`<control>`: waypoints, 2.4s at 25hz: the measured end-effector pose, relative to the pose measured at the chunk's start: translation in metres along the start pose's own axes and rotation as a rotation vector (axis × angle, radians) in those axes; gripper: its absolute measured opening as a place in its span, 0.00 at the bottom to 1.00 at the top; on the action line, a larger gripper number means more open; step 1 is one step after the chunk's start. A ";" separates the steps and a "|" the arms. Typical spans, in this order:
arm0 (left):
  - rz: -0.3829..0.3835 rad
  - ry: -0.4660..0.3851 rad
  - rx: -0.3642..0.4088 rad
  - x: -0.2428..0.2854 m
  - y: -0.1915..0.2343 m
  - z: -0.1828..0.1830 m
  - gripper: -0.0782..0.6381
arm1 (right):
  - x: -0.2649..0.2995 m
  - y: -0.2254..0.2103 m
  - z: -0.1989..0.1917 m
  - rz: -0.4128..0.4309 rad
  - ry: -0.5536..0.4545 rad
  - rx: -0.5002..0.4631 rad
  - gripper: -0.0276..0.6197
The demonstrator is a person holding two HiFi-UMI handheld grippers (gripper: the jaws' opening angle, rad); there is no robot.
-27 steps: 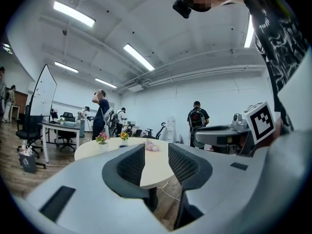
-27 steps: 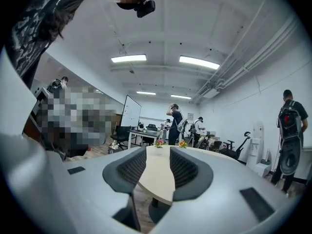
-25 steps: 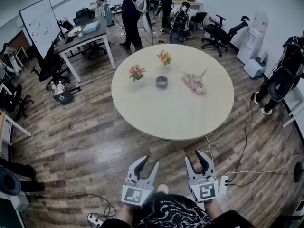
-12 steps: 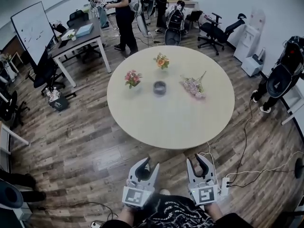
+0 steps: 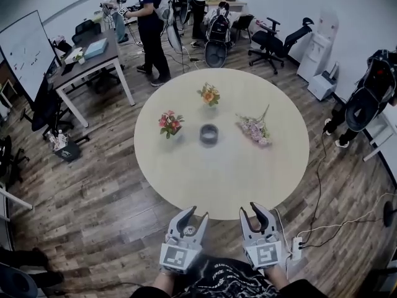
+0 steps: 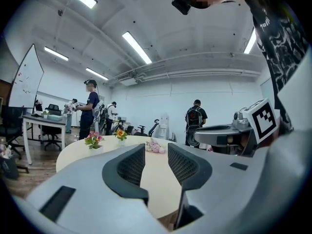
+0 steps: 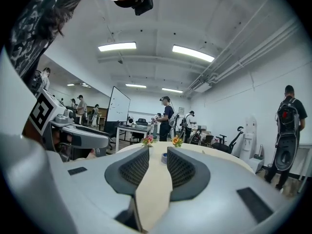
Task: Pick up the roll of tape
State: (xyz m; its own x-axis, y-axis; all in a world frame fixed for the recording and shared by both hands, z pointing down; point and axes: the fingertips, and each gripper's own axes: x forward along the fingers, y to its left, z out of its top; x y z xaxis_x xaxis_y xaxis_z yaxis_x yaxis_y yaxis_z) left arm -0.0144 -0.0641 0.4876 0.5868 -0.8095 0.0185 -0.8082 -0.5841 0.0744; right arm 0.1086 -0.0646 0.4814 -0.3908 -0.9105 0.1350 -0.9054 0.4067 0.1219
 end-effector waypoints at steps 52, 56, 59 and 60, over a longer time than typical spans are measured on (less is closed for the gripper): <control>0.106 0.082 -0.032 0.131 0.172 0.006 0.34 | 0.327 -0.089 0.006 0.108 0.296 0.021 0.30; 0.119 0.099 -0.028 0.136 0.176 0.002 0.33 | 0.354 -0.098 -0.010 0.125 0.349 0.038 0.30; 0.124 0.177 -0.037 0.135 0.176 -0.012 0.33 | 0.372 -0.102 -0.031 0.129 0.404 0.052 0.30; 0.127 0.191 -0.041 0.135 0.176 -0.014 0.34 | 0.377 -0.103 -0.036 0.133 0.420 0.054 0.30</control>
State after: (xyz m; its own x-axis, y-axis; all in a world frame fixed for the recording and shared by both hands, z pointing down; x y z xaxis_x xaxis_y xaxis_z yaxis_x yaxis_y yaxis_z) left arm -0.0764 -0.2754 0.5174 0.4822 -0.8484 0.2187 -0.8759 -0.4720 0.1000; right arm 0.0604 -0.4472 0.5555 -0.4131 -0.7366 0.5354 -0.8634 0.5038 0.0269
